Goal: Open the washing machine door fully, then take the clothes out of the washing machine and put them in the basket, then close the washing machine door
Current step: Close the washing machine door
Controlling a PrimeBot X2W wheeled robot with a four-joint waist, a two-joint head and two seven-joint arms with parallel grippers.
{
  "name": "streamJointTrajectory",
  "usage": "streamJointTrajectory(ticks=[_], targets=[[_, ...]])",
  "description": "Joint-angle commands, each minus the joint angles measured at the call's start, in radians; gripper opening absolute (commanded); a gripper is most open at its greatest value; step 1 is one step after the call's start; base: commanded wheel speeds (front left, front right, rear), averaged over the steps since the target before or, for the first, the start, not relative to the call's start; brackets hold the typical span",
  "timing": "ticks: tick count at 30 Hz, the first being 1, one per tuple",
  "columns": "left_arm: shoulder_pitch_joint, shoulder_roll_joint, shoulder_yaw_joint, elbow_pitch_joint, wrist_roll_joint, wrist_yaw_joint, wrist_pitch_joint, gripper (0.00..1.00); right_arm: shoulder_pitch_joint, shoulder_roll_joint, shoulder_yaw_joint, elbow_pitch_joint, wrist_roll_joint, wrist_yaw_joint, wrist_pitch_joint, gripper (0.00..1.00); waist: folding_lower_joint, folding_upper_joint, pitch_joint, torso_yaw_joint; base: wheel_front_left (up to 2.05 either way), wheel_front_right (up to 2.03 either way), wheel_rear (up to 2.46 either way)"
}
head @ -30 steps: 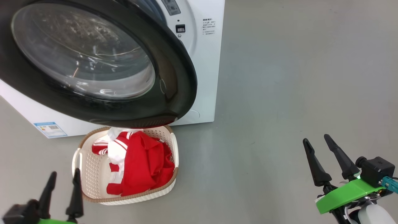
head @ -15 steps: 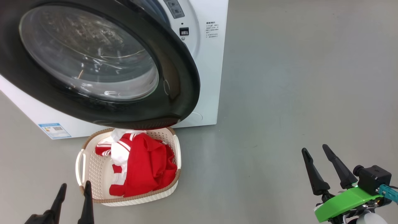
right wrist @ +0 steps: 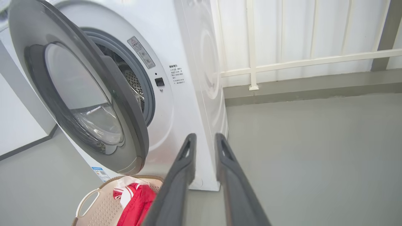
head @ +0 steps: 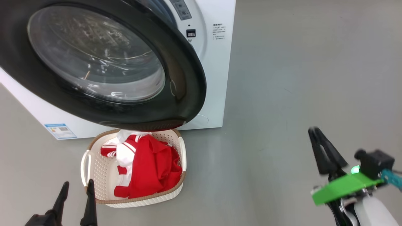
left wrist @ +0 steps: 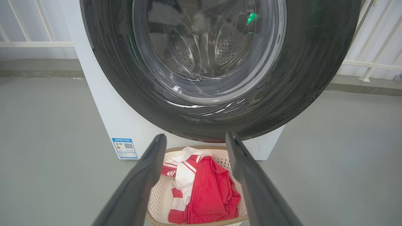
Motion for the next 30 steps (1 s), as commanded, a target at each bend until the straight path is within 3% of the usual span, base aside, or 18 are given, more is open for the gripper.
streamJointTrajectory(ticks=[1,16,30], targets=[[-0.022,0.009,0.027,-0.032,0.0,-0.003,-0.012,1.0,-0.053,0.002,0.03,-0.033,0.014,0.002,-0.012,0.0,0.0,0.0,-0.002,0.009,0.0,0.0,0.0],[-0.033,-0.007,-0.01,-0.06,-0.012,-0.003,-0.012,1.0,-0.331,0.061,0.171,-0.093,0.043,0.002,-0.012,0.0,0.0,0.0,-0.004,0.103,0.0,0.0,0.0],[-0.085,-0.022,-0.06,-0.064,-0.024,-0.003,-0.012,1.0,-0.468,0.053,0.392,0.082,0.102,0.002,-0.012,0.0,0.0,0.0,0.071,0.207,0.0,0.0,0.0]])
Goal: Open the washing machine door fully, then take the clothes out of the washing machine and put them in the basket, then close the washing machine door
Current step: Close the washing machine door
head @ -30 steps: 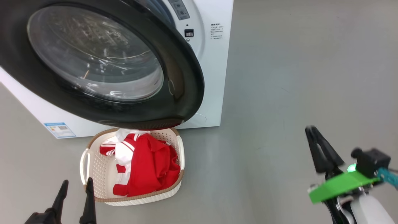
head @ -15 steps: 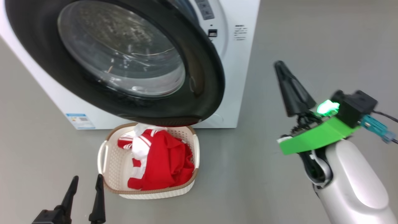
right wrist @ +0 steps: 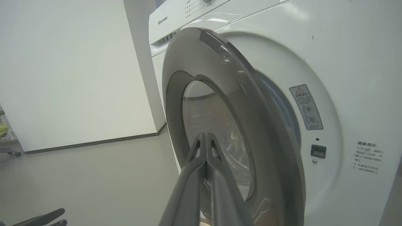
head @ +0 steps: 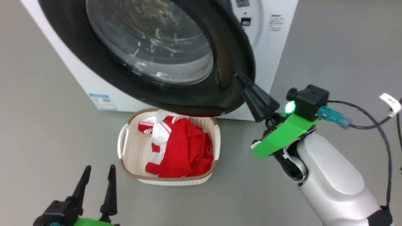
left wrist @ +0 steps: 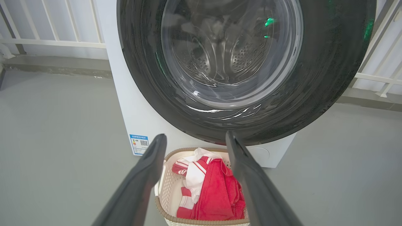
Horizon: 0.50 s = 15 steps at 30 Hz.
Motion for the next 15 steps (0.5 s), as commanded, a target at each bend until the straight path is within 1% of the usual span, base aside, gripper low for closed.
streamJointTrajectory(ticks=[1,5,8,15], targets=[[-0.044,0.006,0.025,-0.024,-0.013,-0.003,-0.012,1.0,-0.029,0.009,0.034,0.003,0.014,0.002,-0.005,0.0,0.0,0.0,0.036,0.031,0.0,0.0,0.0],[-0.064,0.002,0.01,-0.022,-0.018,-0.003,-0.012,1.0,-0.053,-0.005,0.072,0.062,0.031,0.002,-0.005,0.0,0.0,0.0,0.068,0.054,0.0,0.0,0.0],[-0.08,-0.001,0.001,-0.021,-0.022,-0.003,-0.012,1.0,-0.068,-0.013,0.08,0.101,0.044,0.002,-0.005,0.0,0.0,0.0,0.09,0.066,0.0,0.0,0.0],[-0.11,-0.005,-0.017,-0.019,-0.029,-0.003,-0.012,1.0,-0.079,-0.028,0.038,0.161,0.05,0.002,-0.005,0.0,0.0,0.0,0.131,0.089,0.0,0.0,0.0]])
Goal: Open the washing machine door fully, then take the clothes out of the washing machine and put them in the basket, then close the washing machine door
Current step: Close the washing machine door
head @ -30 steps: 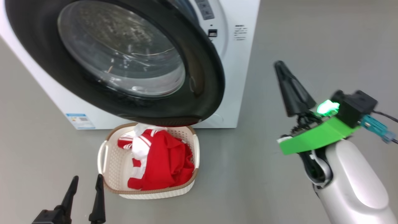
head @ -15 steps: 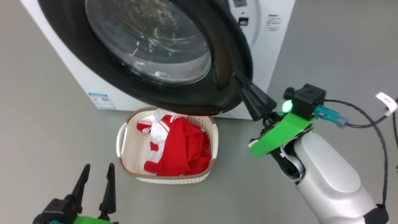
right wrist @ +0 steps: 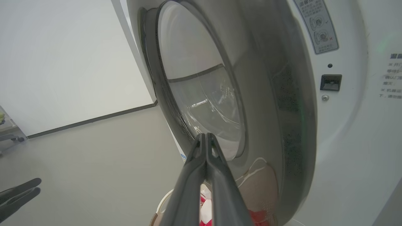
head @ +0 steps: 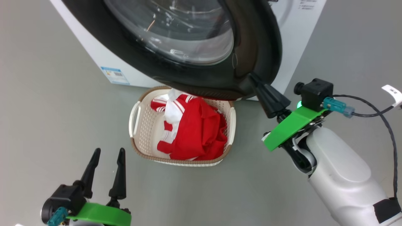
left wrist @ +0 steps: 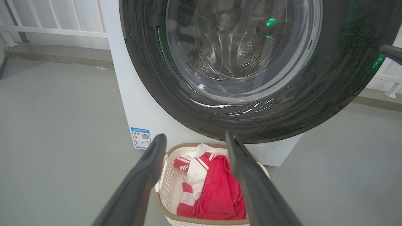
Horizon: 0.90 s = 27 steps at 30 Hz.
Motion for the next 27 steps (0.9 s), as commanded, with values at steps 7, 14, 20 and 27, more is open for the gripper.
streamJointTrajectory(ticks=[7,14,20,27], targets=[[-0.059,0.01,0.011,-0.025,-0.006,-0.003,-0.012,1.0,-0.036,0.002,-0.046,0.012,-0.009,0.002,-0.005,0.0,0.0,-0.0001,0.064,0.028,0.0,0.0,0.0],[-0.079,0.009,0.001,-0.024,-0.006,-0.003,-0.012,1.0,-0.071,-0.004,-0.082,0.031,-0.014,0.002,-0.005,0.0,0.0,-0.0001,0.095,0.032,0.0,0.0,0.0],[-0.099,0.009,-0.006,-0.031,-0.006,-0.003,-0.012,1.0,-0.108,-0.008,-0.146,0.031,-0.03,0.002,-0.005,0.0,0.0,-0.0001,0.127,0.042,0.0,0.0,0.0],[-0.133,0.008,-0.025,-0.047,-0.016,-0.003,-0.012,1.0,-0.173,-0.014,-0.231,0.027,-0.06,0.002,-0.005,0.0,0.0,-0.0001,0.173,0.063,0.0,0.0,0.0]])
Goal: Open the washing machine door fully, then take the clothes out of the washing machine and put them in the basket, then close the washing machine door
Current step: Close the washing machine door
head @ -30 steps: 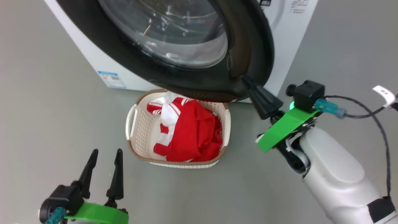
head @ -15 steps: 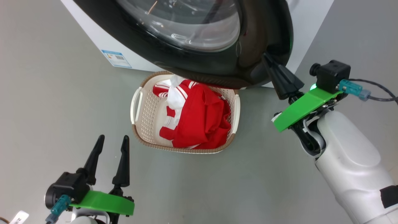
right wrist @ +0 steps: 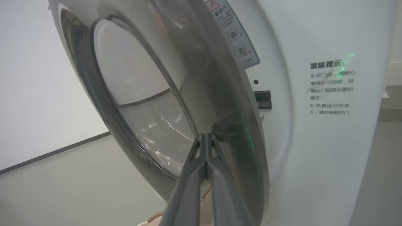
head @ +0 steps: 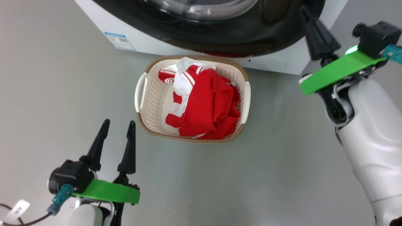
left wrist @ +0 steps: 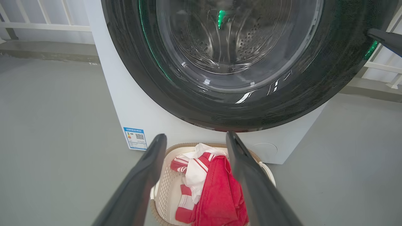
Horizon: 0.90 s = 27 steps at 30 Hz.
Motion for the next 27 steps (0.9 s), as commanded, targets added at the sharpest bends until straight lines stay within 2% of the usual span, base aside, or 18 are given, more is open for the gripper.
streamJointTrajectory(ticks=[1,8,16,22,27], targets=[[-0.021,0.017,0.028,-0.03,-0.008,-0.003,-0.012,1.0,-0.022,0.01,-0.003,-0.024,-0.008,0.001,-0.005,0.0,0.0,0.0,0.019,0.014,0.0,0.0,0.0],[-0.043,0.017,0.012,-0.044,-0.016,-0.003,-0.012,1.0,-0.09,0.005,-0.068,-0.005,-0.029,0.001,-0.005,0.0,0.0,0.0,0.048,0.03,0.0,0.0,0.0],[-0.067,0.017,-0.001,-0.05,-0.034,-0.003,-0.012,1.0,-0.152,0.031,-0.144,0.0,-0.057,0.001,-0.005,0.0,0.0,0.0,0.076,0.047,0.0,0.0,0.0],[-0.069,0.017,-0.004,-0.049,-0.037,-0.003,-0.012,1.0,-0.147,0.043,-0.158,-0.015,-0.07,0.001,-0.005,0.0,0.0,0.0,0.071,0.048,0.0,0.0,0.0],[-0.066,0.017,-0.002,-0.042,-0.033,-0.003,-0.012,1.0,-0.118,0.042,-0.129,-0.019,-0.069,0.001,-0.005,0.0,0.0,0.0,0.058,0.041,0.0,0.0,0.0]])
